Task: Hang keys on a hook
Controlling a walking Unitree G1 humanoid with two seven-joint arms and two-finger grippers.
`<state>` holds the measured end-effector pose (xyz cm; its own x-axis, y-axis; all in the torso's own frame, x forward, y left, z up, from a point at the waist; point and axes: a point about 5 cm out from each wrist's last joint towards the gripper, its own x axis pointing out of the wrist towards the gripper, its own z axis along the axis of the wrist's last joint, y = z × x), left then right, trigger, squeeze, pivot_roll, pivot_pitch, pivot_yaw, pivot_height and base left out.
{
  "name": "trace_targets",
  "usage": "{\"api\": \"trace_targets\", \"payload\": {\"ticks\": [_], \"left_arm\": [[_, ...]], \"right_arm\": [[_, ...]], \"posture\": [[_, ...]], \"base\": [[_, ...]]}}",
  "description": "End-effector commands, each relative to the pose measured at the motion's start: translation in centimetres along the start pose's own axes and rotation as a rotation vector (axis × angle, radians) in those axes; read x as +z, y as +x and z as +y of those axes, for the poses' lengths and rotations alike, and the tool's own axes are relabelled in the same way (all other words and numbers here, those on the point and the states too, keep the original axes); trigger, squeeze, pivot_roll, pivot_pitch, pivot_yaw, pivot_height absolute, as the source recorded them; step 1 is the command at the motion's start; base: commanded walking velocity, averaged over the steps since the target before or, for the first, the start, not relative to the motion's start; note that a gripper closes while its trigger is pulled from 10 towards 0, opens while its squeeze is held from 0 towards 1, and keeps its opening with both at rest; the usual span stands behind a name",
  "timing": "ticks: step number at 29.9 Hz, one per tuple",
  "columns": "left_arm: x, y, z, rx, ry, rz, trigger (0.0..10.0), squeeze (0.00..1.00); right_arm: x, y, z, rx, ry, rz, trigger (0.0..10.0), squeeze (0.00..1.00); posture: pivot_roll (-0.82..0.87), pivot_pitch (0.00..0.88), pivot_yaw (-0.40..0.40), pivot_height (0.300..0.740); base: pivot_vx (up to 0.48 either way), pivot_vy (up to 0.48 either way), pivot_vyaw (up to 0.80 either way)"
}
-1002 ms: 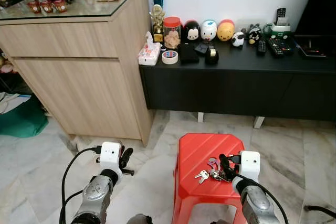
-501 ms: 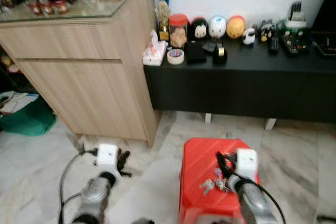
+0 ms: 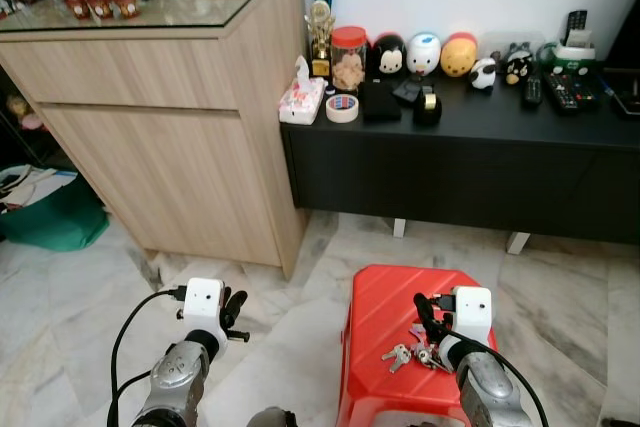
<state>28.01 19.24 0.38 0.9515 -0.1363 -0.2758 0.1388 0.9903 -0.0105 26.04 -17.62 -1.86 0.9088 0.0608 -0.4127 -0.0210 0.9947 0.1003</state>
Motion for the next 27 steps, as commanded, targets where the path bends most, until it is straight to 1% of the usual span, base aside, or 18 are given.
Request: {"api": "trace_targets", "payload": {"ticks": [1,2,3,4,8,9,10,13,14,15,16,17,20,23,24,25,26,27], "left_arm": [[-0.2,-0.1,0.1,0.003,-0.003,0.003,10.0,0.0],[-0.2,-0.1,0.1,0.002,-0.003,0.002,10.0,0.0],[-0.1,-0.1,0.1,0.001,-0.002,0.0,10.0,0.0],[0.0,-0.1,0.0,0.003,0.0,-0.006,10.0,0.0],[0.6,0.2,-0.4,-0.003,0.008,-0.04,10.0,0.0],[0.7,0.3,-0.5,-0.008,0.009,-0.048,10.0,0.0],[0.8,0.4,-0.6,-0.012,0.009,-0.051,10.0,0.0],[1.2,0.6,-0.9,-0.02,0.011,-0.067,10.0,0.0],[1.5,0.8,-1.1,-0.027,0.014,-0.077,10.0,0.0],[2.0,1.1,-1.5,-0.041,0.02,-0.1,10.0,0.0],[2.0,1.1,-1.5,-0.041,0.02,-0.1,10.0,0.0],[2.4,1.3,-1.8,-0.051,0.024,-0.115,10.0,0.0],[2.8,1.5,-2.2,-0.064,0.028,-0.133,10.0,0.0],[3.5,1.7,-2.7,-0.079,0.037,-0.163,10.0,0.0],[3.7,1.7,-2.7,-0.081,0.034,-0.175,10.0,0.0],[3.7,1.7,-2.7,-0.081,0.033,-0.177,10.0,0.0],[3.6,1.7,-2.7,-0.082,0.029,-0.174,10.0,0.0],[3.6,1.7,-2.7,-0.084,0.029,-0.17,10.0,0.0]], "right_arm": [[-0.1,0.0,-0.2,-0.005,0.003,0.015,10.0,0.26],[-0.1,0.0,-0.2,-0.006,0.003,0.017,10.0,0.26],[-0.1,0.0,-0.2,-0.009,0.013,0.013,10.0,0.93],[-0.1,0.0,-0.4,-0.016,0.006,0.019,10.0,1.0],[-0.5,0.2,-0.7,-0.029,-0.062,0.096,10.0,1.0],[-0.5,0.2,-0.8,-0.025,-0.058,0.106,10.0,0.0],[-0.5,0.3,-0.7,-0.021,-0.049,0.107,10.0,0.0],[-0.4,0.4,-0.9,-0.023,-0.065,0.12,10.0,0.0],[-0.5,0.4,-0.9,-0.016,-0.067,0.136,10.0,0.0],[-0.8,0.5,-0.8,0.017,-0.092,0.185,10.0,0.0],[-0.8,0.5,-0.8,0.017,-0.092,0.185,10.0,0.0],[-1.1,0.5,-0.7,0.036,-0.116,0.217,10.0,0.0],[-1.1,0.5,-0.9,0.032,-0.12,0.23,10.0,0.0],[-0.5,0.7,-1.1,0.011,-0.097,0.208,10.0,0.0],[0.1,1.0,-1.0,0.01,-0.073,0.167,10.0,0.0],[0.2,1.0,-1.0,0.011,-0.067,0.157,10.0,0.0],[0.9,1.2,-0.8,0.01,-0.048,0.11,10.0,0.0],[1.2,1.3,-0.8,0.007,-0.043,0.091,10.0,0.0]], "posture": [[-0.06,0.0,0.062,0.648],[-0.06,0.0,0.062,0.648],[-0.06,0.0,0.062,0.648],[-0.06,0.0,0.062,0.648],[-0.06,0.0,0.063,0.648],[-0.05,0.0,0.063,0.648],[-0.05,0.0,0.064,0.648],[-0.05,0.0,0.064,0.648],[-0.05,0.0,0.064,0.648],[-0.05,0.0,0.063,0.648],[-0.05,0.0,0.063,0.648],[-0.04,0.0,0.066,0.648],[-0.04,0.0,0.062,0.648],[-0.03,0.0,0.064,0.648],[-0.03,0.0,0.065,0.648],[-0.03,0.0,0.065,0.648],[-0.03,0.0,0.065,0.648],[-0.03,0.0,0.065,0.648]], "base": [[0.0,0.0,0.0],[0.0,0.0,0.0],[0.0,0.0,0.0],[0.0,0.0,0.0],[0.0,0.0,0.0],[0.0,0.0,0.0],[0.0,0.0,0.0],[0.0,0.0,0.0],[0.0,0.0,0.0],[0.0,0.0,0.0],[0.0,0.0,0.0],[0.0,0.0,0.0],[0.0,0.0,0.0],[0.0,0.0,0.0],[0.0,0.0,0.0],[0.0,0.0,0.0],[0.0,0.0,0.0],[0.0,0.0,0.0]]}}
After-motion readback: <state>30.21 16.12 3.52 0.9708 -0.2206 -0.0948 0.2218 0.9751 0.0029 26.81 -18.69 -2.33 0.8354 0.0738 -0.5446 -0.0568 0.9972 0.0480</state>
